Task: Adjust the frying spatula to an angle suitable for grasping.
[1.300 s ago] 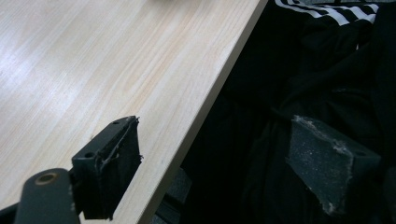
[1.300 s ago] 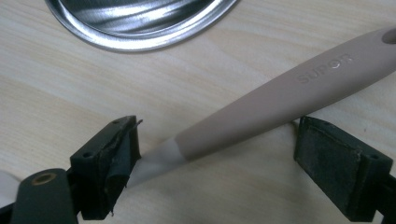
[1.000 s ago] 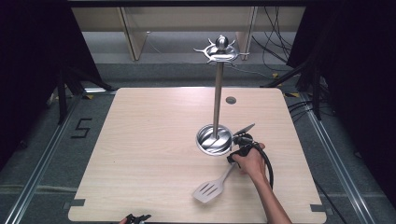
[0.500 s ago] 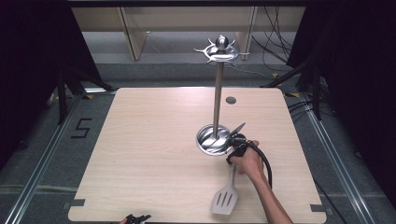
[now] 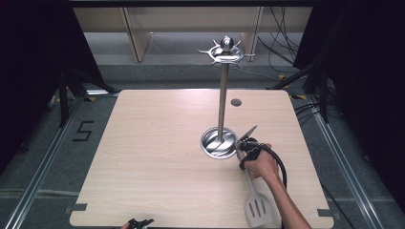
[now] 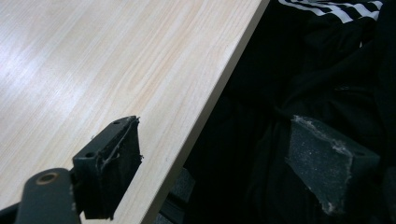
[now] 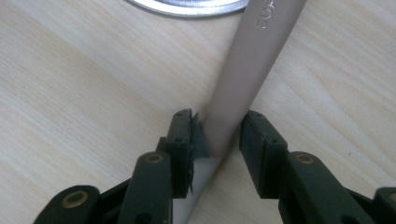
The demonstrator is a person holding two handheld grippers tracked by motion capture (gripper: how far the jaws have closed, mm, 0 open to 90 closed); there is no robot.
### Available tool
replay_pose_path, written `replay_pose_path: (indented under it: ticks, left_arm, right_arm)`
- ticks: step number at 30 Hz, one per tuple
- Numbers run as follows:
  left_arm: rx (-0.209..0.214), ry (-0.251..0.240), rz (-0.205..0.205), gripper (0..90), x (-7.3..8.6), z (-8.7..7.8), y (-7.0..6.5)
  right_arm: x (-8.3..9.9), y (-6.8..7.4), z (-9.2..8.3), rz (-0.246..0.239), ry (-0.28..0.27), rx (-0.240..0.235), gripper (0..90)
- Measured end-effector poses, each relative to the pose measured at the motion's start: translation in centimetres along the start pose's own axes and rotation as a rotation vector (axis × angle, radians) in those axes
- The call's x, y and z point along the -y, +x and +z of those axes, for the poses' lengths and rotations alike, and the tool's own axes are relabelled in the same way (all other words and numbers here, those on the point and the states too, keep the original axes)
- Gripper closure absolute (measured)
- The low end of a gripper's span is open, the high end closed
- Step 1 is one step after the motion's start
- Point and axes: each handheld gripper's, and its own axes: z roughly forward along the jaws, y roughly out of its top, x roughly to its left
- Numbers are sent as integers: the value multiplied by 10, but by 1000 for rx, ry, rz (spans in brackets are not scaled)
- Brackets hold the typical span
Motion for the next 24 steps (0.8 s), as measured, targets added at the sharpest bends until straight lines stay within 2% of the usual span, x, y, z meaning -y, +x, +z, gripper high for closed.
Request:
replay_pose_path:
  ticks: [1, 2, 4, 5, 6, 7, 12, 13, 14, 16, 18, 19, 20, 21, 22, 23, 24]
  left_arm:
    - [1, 0, -1, 168, 0, 0, 0]
    - [0, 0, -2, 168, 0, 0, 0]
    - [-4, -1, 3, 169, 0, 1, 0]
    - [7, -4, -1, 169, 0, 0, 0]
    - [0, -2, 0, 169, 0, 0, 0]
    - [-1, -1, -1, 169, 0, 0, 0]
    - [-4, 1, 2, 169, 0, 0, 0]
    - [1, -1, -1, 170, 0, 0, 0]
    - [0, 1, 0, 169, 0, 1, 0]
    - [-3, 5, 2, 170, 0, 1, 0]
    - [-4, 4, 1, 169, 0, 1, 0]
    - [-3, 3, 1, 170, 0, 1, 0]
    - [2, 1, 0, 169, 0, 0, 0]
    - [-1, 0, 3, 169, 0, 0, 0]
    - [2, -1, -1, 169, 0, 0, 0]
    - [2, 1, -1, 169, 0, 1, 0]
    - [2, 2, -2, 170, 0, 1, 0]
  right_arm:
    - [-1, -2, -2, -18, 24, -8, 666]
    - [0, -3, -2, -2, 25, -15, 669]
    - [1, -5, -1, -1, 20, -24, 676]
    - [1, -6, -2, 14, 22, -59, 679]
    - [1, -7, -1, -2, 3, -22, 683]
    - [2, -7, -1, 8, -5, -17, 687]
    - [5, -14, -3, 3, -20, -49, 716]
    - [5, -14, -4, 8, -23, -50, 723]
    - [5, -13, -5, 35, -28, -32, 726]
    - [7, -15, -7, 19, -62, -42, 735]
    - [6, -15, -12, 36, -62, -52, 741]
    - [6, -16, -13, 30, -74, -54, 744]
    - [7, -18, -14, 20, -125, -56, 748]
    - [7, -21, -16, -20, -139, -71, 750]
    - [7, -23, -18, -20, -149, -75, 750]
    - [8, -22, -21, 11, -156, -70, 750]
    - [9, -23, -24, -2, -176, -64, 751]
